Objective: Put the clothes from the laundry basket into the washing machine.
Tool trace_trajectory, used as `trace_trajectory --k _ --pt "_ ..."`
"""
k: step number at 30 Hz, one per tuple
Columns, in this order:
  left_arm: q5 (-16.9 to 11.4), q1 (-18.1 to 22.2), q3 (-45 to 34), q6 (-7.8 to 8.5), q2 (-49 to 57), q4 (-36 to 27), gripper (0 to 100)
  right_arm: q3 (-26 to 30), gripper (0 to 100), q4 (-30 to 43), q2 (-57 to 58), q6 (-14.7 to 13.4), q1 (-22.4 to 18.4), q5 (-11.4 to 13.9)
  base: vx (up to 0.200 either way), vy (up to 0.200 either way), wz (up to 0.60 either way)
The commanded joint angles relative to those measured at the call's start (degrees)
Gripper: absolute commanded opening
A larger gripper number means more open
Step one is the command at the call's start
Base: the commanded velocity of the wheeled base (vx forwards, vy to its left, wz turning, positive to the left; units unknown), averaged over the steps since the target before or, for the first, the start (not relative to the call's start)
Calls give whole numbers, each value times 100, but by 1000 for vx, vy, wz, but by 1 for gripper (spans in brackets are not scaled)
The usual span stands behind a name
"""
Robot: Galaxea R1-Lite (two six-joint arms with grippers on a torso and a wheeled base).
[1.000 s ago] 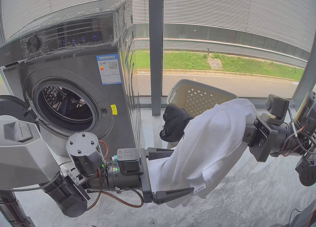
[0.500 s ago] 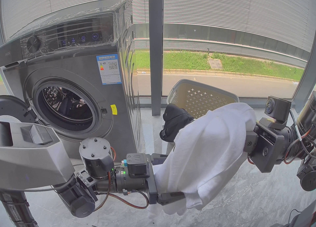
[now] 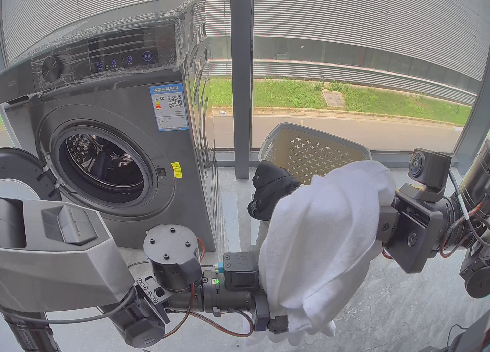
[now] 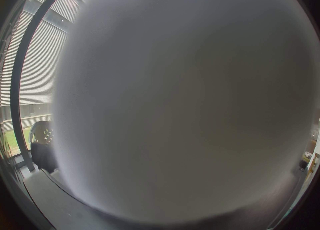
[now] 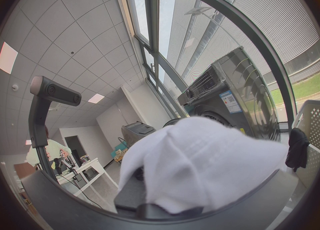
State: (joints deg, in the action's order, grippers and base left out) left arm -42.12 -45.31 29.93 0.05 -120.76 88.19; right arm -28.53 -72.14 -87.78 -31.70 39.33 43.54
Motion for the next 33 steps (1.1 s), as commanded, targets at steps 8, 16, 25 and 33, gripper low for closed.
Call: trace_trajectory --k 8,16,25,33 --pt "143 -21 312 -198 -255 93 100 -320 0 -1 -239 -82 418 -13 0 0 0" --pt "310 66 496 -207 -457 76 100 -461 0 -1 -213 -311 629 -48 0 0 0" --pt "476 31 716 -207 -466 85 0 -443 0 -1 -222 -328 778 -65 0 0 0" --pt "608 31 830 -251 -440 76 0 -417 0 -1 -186 -328 778 -65 0 0 0"
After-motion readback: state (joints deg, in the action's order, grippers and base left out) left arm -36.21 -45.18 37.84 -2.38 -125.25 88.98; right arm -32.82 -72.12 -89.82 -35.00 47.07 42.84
